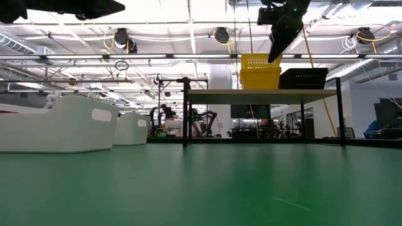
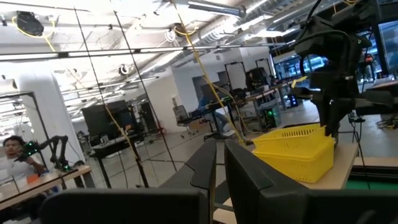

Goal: Stack baskets on shelf by color
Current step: Stack the yellow bin into the stacked yellow bins on the shelf

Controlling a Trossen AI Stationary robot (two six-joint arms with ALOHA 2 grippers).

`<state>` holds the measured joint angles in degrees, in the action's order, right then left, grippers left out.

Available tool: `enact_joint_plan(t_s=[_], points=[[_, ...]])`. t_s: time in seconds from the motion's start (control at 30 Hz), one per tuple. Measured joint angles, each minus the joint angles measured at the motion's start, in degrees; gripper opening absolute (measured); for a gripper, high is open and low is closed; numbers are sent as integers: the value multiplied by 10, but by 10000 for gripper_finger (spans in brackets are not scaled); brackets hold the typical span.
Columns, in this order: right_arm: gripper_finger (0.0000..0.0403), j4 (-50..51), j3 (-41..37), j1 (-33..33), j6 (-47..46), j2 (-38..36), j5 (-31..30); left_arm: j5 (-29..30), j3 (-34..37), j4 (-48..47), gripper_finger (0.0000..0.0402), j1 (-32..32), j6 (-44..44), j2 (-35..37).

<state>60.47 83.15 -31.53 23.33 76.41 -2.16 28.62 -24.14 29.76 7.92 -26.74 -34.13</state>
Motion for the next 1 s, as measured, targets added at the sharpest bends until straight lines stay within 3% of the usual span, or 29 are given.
enact_joint_plan(t_s=[0.23, 0.6, 0.8, 1.0], points=[[6, -3, -25, 0, 43, 2, 10, 0, 0, 0, 37, 0, 0, 0], [70, -43, -33, 2, 127, -16, 3, 0, 0, 0, 37, 0, -4, 0], [96, -83, -33, 2, 123, -48, -51, 0, 0, 0, 37, 0, -5, 0], [100, -83, -33, 2, 82, -75, 0, 0, 0, 0, 37, 0, -5, 0]])
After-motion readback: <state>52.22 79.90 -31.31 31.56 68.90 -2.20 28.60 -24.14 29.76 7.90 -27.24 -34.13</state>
